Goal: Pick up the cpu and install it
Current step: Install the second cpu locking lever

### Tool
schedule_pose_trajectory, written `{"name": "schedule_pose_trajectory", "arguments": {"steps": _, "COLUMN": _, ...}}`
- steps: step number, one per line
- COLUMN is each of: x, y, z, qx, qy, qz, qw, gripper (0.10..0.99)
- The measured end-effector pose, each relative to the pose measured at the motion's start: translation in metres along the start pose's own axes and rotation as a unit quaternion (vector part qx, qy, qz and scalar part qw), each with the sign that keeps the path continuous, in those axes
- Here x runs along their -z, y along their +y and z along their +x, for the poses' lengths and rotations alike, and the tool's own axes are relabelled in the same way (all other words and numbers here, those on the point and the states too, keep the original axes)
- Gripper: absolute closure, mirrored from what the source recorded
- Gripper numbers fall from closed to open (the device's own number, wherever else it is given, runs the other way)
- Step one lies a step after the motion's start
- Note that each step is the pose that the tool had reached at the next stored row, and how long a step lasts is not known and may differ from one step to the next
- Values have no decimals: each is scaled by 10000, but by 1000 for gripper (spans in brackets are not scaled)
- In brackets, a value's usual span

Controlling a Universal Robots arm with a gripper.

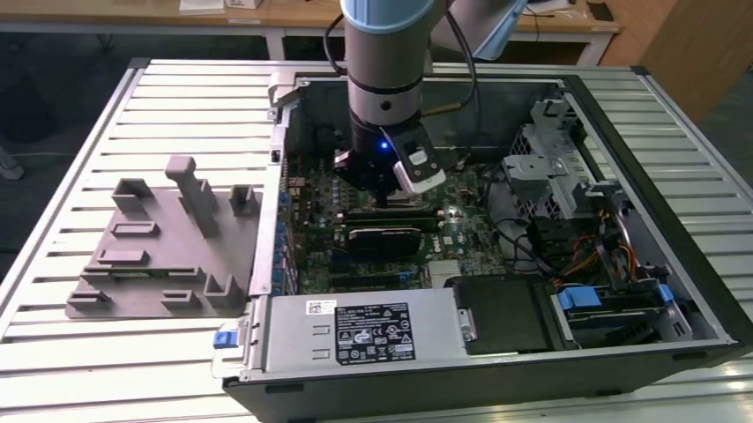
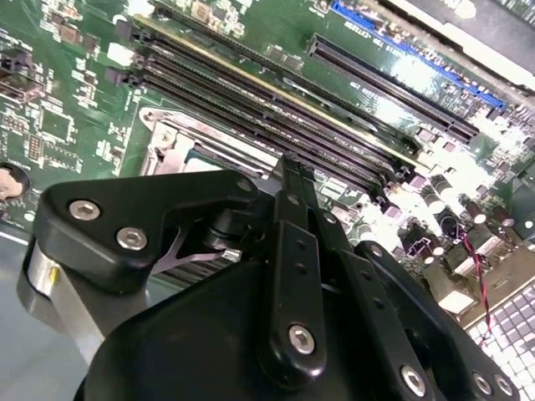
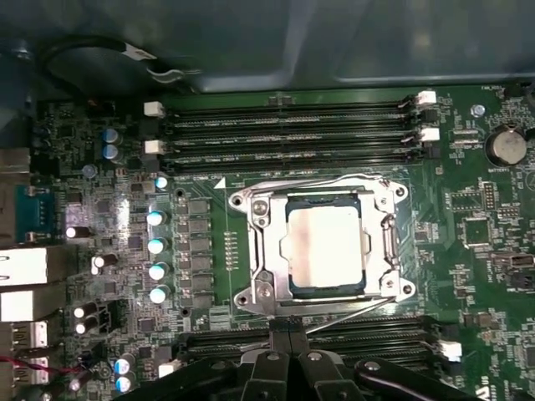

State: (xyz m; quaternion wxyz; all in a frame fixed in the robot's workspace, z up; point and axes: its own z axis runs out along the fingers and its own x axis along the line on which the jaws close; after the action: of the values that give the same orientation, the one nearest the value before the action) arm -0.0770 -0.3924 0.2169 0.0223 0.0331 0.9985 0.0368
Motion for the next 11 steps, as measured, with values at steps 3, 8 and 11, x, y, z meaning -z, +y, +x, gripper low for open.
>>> {"name": "schedule_pose_trajectory", "arguments": {"steps": 3, "x": -13, "y": -34, "z": 18, "qx": 1, "qy": 6, "qz": -84, "qw": 10000, "gripper": 980}}
{"name": "schedule_pose_trajectory", "arguments": {"steps": 8, "x": -33, "y": -88, "z": 48, "qx": -6, "qy": 19, "qz": -285, "qw": 9996, "gripper": 980}}
{"name": "schedule_pose_trajectory", "arguments": {"steps": 11, "x": -45, "y": -120, "z": 58, "qx": -12, "qy": 27, "qz": -411, "qw": 9992, "gripper": 980}}
